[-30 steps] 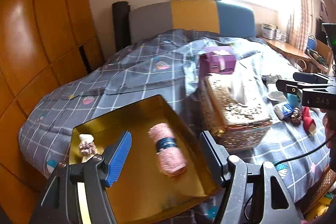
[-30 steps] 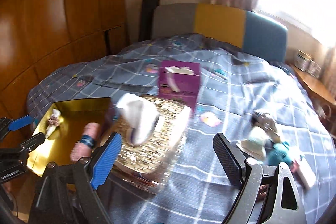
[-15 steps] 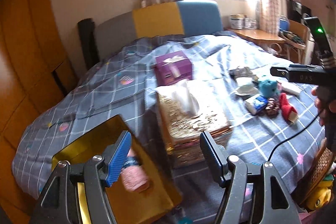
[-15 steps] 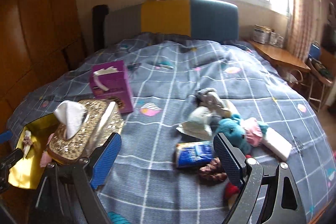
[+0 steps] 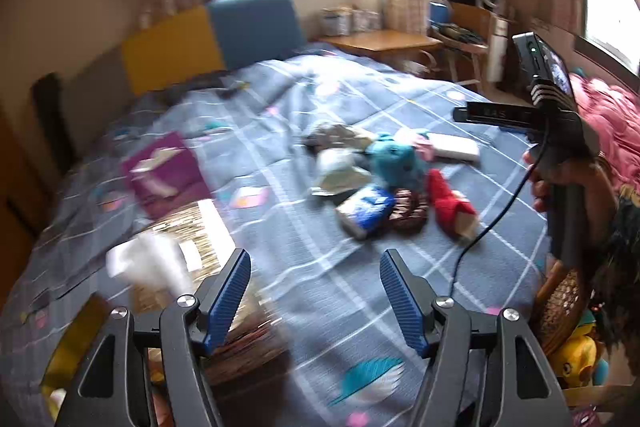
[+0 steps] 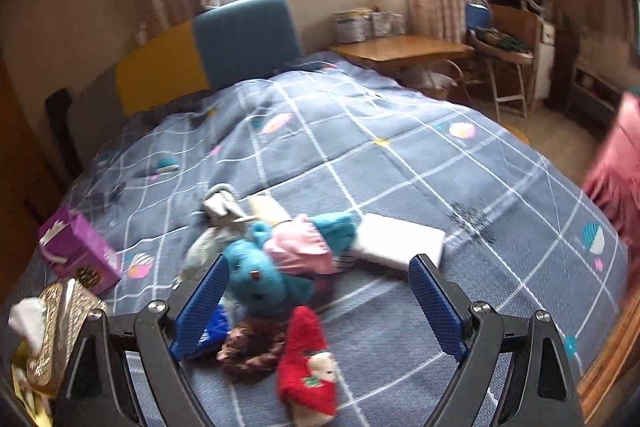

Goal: Organize soft objects
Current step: 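Move both tools back over the pile of soft items, then grasp the brown satin scrunchie with the left tool while right tool grasps red sock, then carry the scrunchie to the gold tray and release it with the left tool, then carry the red sock to the gold tray and release it with the right tool, then withdraw both tools from the tray back toward the bed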

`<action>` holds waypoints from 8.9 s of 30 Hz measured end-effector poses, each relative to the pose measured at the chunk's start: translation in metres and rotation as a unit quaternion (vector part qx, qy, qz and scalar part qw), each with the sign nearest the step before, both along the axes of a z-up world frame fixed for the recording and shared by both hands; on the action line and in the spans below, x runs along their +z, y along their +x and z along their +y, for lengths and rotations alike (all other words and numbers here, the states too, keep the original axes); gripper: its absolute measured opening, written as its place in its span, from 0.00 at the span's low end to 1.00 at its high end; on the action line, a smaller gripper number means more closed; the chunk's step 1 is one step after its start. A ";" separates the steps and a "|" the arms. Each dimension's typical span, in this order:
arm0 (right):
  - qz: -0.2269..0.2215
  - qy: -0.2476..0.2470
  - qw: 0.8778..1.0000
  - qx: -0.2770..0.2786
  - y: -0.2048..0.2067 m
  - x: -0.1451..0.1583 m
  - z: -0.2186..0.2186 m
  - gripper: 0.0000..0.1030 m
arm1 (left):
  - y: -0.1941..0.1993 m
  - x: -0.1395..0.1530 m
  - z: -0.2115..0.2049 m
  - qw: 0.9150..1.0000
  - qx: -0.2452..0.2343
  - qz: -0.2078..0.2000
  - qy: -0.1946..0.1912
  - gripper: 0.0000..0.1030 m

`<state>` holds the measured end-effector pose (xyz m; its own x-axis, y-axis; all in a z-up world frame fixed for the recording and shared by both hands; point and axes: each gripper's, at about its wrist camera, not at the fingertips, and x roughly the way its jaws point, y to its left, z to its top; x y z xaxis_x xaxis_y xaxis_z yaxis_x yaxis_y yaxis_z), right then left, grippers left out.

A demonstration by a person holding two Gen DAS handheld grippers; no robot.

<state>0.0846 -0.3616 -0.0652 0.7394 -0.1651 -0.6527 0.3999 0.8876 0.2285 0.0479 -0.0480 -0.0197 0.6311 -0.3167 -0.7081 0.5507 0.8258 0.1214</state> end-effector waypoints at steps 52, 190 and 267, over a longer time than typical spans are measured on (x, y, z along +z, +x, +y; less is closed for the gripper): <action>0.182 0.048 0.978 0.086 0.043 -0.065 0.018 0.90 | 0.218 0.039 -0.043 0.989 0.035 0.115 -0.083 0.02; 0.140 0.041 0.780 0.609 0.075 0.017 0.484 0.23 | -0.058 -0.033 0.315 0.909 0.415 -0.029 -0.003 0.32; -0.070 -0.113 0.918 0.373 0.000 0.068 0.320 0.62 | -0.010 0.023 0.189 0.949 0.308 -0.070 0.029 0.32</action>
